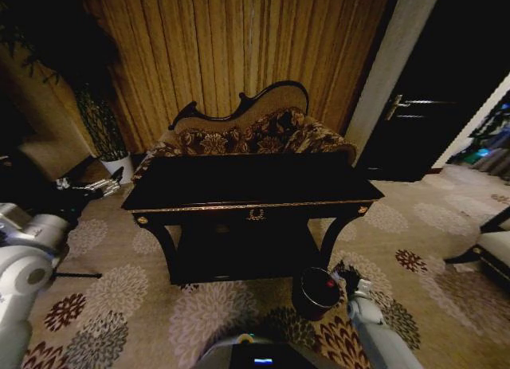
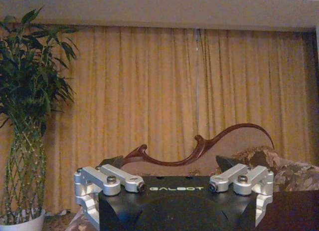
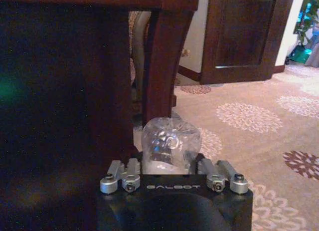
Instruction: Move to the front of the table and place the trash on the table into the trash bin.
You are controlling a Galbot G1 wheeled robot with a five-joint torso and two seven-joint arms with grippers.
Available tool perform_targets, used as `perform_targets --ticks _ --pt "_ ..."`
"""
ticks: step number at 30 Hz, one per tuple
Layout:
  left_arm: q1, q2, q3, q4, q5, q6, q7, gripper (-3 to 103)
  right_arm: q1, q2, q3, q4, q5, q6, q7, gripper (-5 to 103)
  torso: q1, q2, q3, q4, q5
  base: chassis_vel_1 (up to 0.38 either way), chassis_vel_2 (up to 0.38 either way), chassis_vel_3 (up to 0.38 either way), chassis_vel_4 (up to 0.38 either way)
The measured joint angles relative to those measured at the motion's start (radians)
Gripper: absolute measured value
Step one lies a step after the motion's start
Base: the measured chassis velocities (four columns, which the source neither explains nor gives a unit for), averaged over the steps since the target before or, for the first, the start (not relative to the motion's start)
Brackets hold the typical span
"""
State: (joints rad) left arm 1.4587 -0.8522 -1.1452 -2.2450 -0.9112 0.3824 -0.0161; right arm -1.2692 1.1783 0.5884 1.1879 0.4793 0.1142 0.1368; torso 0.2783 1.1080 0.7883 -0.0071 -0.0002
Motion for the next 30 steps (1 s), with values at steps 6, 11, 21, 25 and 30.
perform_targets --ticks 6,11,21,25,30 --pt "-0.003 -0.001 0.0 0.0 0.0 0.0 0.002 100 -0.005 0.003 0.0 0.022 0.001 0.001 0.0 66 0.0 0.0 0.0 0.0 0.0001 0.0 0.0 0.0 0.0" --pt "0.001 0.002 -0.004 0.003 0.0 -0.002 0.003 100 -0.012 0.001 0.002 0.032 0.0 0.001 0.001 83 0.0 0.0 0.0 0.0 0.0002 0.0 0.0 0.0 0.0" --pt "-0.001 0.002 0.002 0.006 0.0 -0.003 0.017 100 -0.031 -0.011 0.014 0.051 0.004 0.0 0.001 100 0.0 0.0 0.0 -0.0001 0.0001 0.0 0.0 0.0 0.0" --pt "-0.001 0.003 0.003 0.008 0.0 -0.004 0.02 100 -0.033 -0.011 0.015 0.058 0.005 0.0 0.001 100 0.0 0.0 0.0 0.0 0.0001 0.0 0.0 0.0 0.0" --pt "0.0 0.005 0.002 0.011 0.001 -0.005 0.022 100 -0.034 -0.012 0.015 0.067 0.008 -0.002 0.001 100 0.0 0.0 0.0 0.0 0.0002 0.0 0.0 0.0 0.0"
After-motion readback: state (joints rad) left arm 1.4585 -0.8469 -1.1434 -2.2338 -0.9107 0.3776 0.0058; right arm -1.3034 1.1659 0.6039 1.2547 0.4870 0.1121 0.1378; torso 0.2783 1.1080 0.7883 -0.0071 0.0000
